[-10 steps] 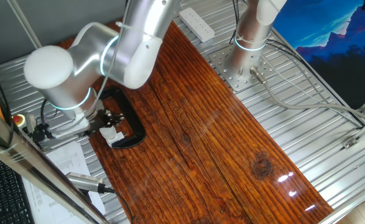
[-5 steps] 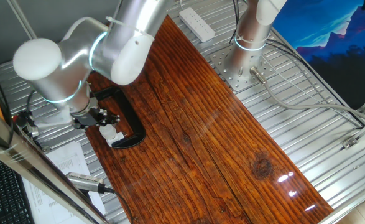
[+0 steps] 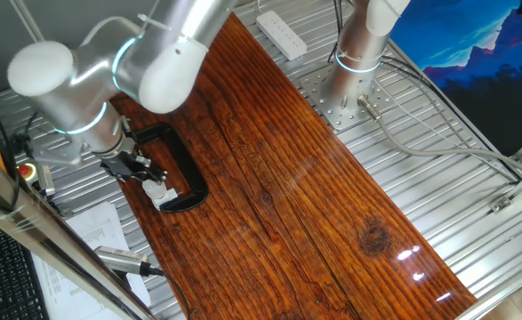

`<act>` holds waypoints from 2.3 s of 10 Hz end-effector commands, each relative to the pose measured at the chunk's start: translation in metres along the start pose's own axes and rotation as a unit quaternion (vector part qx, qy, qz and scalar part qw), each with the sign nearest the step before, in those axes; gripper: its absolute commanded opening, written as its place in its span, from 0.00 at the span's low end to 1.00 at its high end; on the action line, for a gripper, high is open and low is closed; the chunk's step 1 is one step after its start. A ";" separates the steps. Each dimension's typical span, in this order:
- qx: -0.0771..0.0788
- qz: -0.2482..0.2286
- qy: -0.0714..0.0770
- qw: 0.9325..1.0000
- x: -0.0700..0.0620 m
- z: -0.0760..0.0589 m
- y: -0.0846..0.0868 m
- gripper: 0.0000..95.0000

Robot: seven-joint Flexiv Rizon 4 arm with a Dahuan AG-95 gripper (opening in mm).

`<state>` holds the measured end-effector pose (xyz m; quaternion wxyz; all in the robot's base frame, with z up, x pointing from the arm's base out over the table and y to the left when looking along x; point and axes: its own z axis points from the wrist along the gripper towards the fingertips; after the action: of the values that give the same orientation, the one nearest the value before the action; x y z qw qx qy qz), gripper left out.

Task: Take out the light bulb by rotating it

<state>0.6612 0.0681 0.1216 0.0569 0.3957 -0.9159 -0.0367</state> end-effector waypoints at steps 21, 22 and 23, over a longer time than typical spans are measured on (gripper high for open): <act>0.004 0.313 -0.035 0.949 0.003 0.020 0.018 0.60; 0.003 0.314 -0.035 0.949 0.003 0.020 0.018 0.60; 0.003 0.317 -0.033 0.948 0.003 0.020 0.018 0.40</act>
<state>0.6421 0.0782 0.1035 0.0340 0.0827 -0.9956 -0.0271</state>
